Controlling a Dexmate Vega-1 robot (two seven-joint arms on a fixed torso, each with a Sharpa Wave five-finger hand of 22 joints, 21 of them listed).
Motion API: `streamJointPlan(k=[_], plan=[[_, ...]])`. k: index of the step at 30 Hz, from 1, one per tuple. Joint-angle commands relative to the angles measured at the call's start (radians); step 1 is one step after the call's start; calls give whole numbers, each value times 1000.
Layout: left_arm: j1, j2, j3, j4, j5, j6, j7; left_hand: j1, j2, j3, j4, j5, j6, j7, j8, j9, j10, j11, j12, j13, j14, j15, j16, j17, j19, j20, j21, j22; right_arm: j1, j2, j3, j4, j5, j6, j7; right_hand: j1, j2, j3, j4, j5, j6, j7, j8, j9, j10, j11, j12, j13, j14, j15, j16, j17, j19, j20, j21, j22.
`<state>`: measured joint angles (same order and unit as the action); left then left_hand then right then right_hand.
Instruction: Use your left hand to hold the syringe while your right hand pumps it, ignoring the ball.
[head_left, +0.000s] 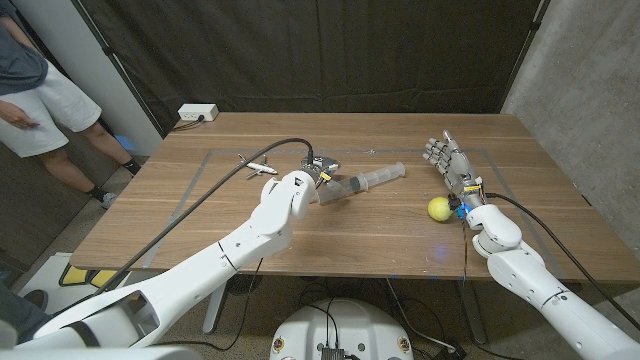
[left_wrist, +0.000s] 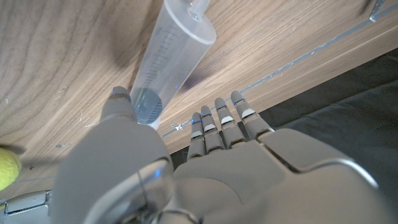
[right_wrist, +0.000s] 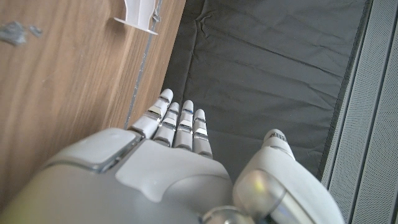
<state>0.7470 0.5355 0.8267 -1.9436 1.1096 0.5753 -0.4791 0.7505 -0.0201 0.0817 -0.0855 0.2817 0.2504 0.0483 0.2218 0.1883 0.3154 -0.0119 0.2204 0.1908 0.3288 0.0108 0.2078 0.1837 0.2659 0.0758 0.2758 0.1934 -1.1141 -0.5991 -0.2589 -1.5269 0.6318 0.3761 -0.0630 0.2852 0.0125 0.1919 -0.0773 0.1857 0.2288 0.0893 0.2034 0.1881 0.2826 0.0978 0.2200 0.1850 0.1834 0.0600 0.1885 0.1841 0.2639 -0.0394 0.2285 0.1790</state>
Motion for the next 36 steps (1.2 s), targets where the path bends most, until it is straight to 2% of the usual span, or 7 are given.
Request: streamJointPlan(k=[1, 6, 17, 19, 25, 30, 36], plan=[[-15, -23, 7, 65, -76, -33, 46, 11, 7, 4, -8, -4, 21, 7, 2, 5, 20, -3, 0, 4, 25, -12, 11, 2, 32, -7, 16, 6, -1, 4, 4, 11, 8, 11, 13, -3, 9, 2, -4, 3, 9, -1, -1, 3, 13, -1, 6, 1, 7, -2, 4, 1, 8, -6, -5, 5], [-25, -21, 17, 71, -86, -29, 51, 20, 9, 5, -12, -7, 40, 3, 6, 5, 42, -14, 5, 4, 39, -20, 12, 2, 55, -19, 24, 5, 1, 4, 5, 14, 7, 13, 14, -4, 9, 2, -4, 3, 11, -2, -1, 3, 14, -3, 6, 1, 8, -3, 4, 1, 8, -6, -5, 5], [-45, -25, 36, 98, -126, -18, 51, 71, 26, 18, -30, -19, 90, 22, 14, 6, 93, -15, 11, 5, 98, -23, 19, 3, 156, -8, 55, 1, 0, 9, 7, 19, 13, 9, 11, -4, 9, 1, -5, 3, 13, -3, -1, 3, 17, -4, 6, 1, 15, -2, 6, 1, 10, -3, -6, 5], [-50, -25, 39, 101, -133, -17, 50, 85, 36, 24, -33, -22, 101, 21, 16, 6, 99, -7, 10, 5, 112, -26, 21, 3, 168, -11, 59, 0, 0, 13, 7, 20, 17, 7, 9, -4, 9, 1, -5, 3, 14, -3, -1, 3, 17, -3, 6, 1, 16, -2, 6, 1, 10, -2, -7, 5], [-68, -26, 51, 104, -135, -9, 47, 164, 75, 57, -55, -40, 160, 20, 24, 7, 159, -18, 15, 6, 180, -36, 28, 5, 244, -23, 78, -4, 14, 24, 3, 39, 23, 12, 21, -4, 10, 1, -5, 3, 17, -4, 0, 3, 22, -1, 7, 1, 19, -2, 6, 1, 13, -1, -6, 5], [-79, -29, 55, 108, -148, -5, 43, 212, 99, 79, -65, -51, 193, 20, 29, 8, 202, -32, 20, 7, 221, -49, 31, 5, 287, -30, 90, -6, 26, 30, -1, 52, 24, 13, 28, -4, 11, 1, -5, 3, 19, -4, 0, 3, 24, -1, 8, 1, 20, -2, 6, 1, 15, 0, -7, 5], [-77, -34, 48, 111, -173, 3, 72, 264, 135, 109, -69, -61, 228, 27, 32, 10, 240, -27, 21, 8, 269, -58, 35, 5, 340, -41, 104, -9, 38, 35, -4, 62, 23, 14, 35, -4, 12, 1, -6, 3, 21, -5, 1, 3, 27, -2, 8, 2, 22, -2, 6, 1, 16, 1, -7, 5]])
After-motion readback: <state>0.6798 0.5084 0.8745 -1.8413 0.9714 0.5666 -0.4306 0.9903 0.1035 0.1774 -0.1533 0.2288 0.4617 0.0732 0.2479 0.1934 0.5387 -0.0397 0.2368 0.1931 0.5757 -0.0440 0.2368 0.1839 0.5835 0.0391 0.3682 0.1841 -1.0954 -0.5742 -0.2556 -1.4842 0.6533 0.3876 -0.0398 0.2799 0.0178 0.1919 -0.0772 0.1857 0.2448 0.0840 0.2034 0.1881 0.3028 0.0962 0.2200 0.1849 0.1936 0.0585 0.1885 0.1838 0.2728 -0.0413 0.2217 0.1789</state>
